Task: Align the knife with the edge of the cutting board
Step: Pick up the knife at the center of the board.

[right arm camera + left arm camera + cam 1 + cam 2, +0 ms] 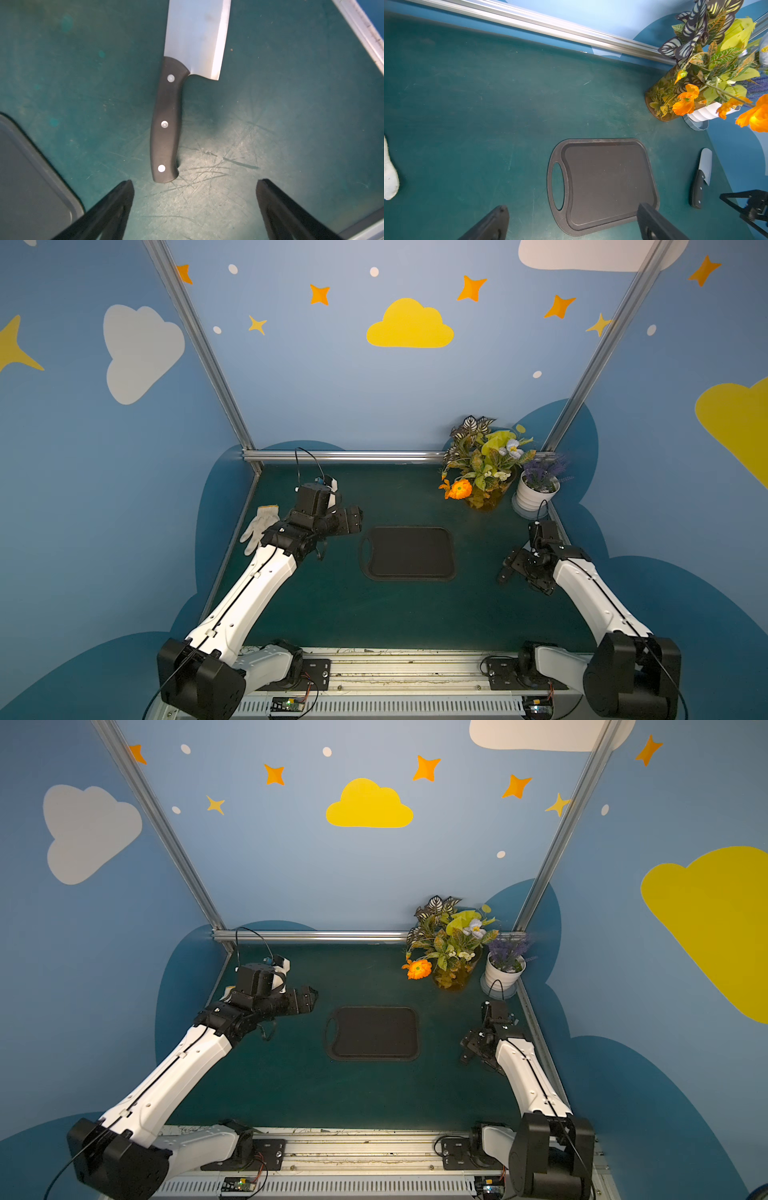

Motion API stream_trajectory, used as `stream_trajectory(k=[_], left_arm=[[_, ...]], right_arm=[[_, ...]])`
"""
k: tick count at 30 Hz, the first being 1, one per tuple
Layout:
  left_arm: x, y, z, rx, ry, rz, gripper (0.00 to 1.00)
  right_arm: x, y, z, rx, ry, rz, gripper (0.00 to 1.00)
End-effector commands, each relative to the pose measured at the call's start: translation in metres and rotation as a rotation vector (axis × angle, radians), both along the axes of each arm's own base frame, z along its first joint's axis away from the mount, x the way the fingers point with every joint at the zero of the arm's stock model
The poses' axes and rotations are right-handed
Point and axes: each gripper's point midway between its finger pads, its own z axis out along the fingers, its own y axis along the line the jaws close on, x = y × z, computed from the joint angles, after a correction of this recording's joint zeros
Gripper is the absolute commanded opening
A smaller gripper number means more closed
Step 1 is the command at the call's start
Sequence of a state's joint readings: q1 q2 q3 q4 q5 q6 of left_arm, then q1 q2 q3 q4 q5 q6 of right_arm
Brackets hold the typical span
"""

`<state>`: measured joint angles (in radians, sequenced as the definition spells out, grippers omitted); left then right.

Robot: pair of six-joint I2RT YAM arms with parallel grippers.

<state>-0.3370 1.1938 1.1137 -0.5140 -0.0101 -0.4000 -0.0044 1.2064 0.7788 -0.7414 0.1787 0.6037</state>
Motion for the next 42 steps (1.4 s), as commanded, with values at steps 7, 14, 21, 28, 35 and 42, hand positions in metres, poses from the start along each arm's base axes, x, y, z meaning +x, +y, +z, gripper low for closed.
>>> stream_trajectory(k=[7, 14, 21, 28, 35, 42], left_arm=[[-0.005, -0.002, 0.024, -0.046, -0.075, -0.008, 1.0], [-0.007, -0.001, 0.026, -0.054, -0.076, -0.002, 1.0], [-0.008, 0.0, 0.027, -0.068, -0.075, 0.002, 1.0], [-0.007, 0.003, 0.027, -0.072, -0.075, 0.013, 1.0], [-0.007, 0.003, 0.028, -0.08, -0.074, 0.013, 1.0], [-0.004, 0.005, 0.024, -0.102, -0.054, 0.023, 1.0]], right_arm=[[0.017, 0.015, -0.02, 0.111, 0.046, -0.037, 0.96], [0.025, 0.014, -0.023, 0.123, 0.032, -0.113, 0.92], [0.036, 0.014, -0.022, 0.134, 0.022, -0.178, 0.86], [0.04, 0.014, -0.035, 0.098, 0.073, -0.209, 0.78], [0.046, 0.011, -0.04, 0.063, 0.109, -0.21, 0.69], [0.05, 0.01, -0.046, 0.049, 0.145, -0.196, 0.65]])
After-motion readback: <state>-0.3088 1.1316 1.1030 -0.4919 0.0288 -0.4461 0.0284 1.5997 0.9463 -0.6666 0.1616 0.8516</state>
